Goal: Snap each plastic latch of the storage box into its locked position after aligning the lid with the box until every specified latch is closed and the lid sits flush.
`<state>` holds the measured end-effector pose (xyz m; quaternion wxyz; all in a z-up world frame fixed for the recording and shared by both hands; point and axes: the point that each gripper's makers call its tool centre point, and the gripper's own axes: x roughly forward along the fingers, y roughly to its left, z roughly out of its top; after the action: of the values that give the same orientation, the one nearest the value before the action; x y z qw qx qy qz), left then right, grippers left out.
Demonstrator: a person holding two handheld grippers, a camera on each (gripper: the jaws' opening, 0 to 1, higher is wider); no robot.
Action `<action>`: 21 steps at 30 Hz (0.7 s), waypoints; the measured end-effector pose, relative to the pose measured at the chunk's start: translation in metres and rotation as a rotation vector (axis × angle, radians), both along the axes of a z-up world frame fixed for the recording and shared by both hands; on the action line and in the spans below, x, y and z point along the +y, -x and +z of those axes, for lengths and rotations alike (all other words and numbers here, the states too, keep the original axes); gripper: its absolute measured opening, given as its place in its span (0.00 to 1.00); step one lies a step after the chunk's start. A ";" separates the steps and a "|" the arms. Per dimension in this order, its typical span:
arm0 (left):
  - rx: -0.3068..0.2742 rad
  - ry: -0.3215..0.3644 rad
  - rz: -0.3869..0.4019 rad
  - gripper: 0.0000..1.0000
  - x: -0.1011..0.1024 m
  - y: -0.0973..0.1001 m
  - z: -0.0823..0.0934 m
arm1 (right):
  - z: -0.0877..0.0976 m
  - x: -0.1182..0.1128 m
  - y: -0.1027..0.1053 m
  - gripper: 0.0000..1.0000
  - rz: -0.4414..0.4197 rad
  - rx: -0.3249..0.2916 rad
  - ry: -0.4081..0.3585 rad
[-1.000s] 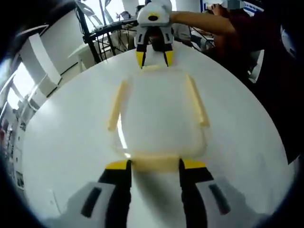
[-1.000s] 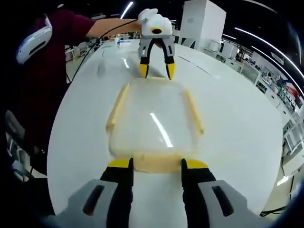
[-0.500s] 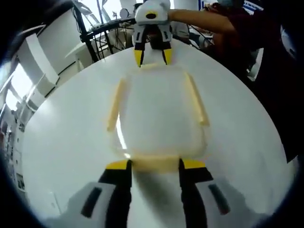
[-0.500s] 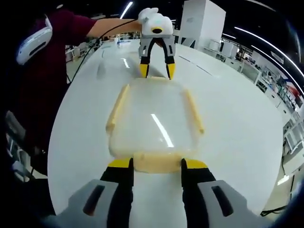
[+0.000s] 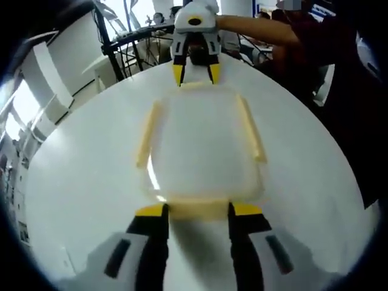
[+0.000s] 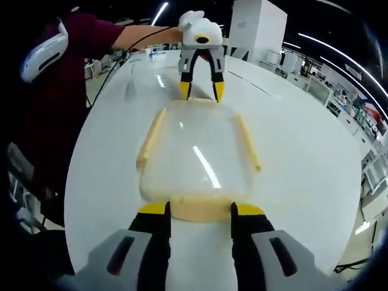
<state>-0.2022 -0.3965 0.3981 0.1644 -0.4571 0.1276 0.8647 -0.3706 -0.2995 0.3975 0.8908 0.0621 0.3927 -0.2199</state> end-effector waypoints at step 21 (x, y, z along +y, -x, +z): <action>0.005 0.027 -0.012 0.37 0.012 -0.007 0.010 | 0.014 0.005 -0.004 0.37 -0.006 0.010 0.015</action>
<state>-0.1955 -0.3845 0.4083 0.1633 -0.4562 0.1424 0.8631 -0.3661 -0.2944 0.4116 0.8887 0.0554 0.3953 -0.2258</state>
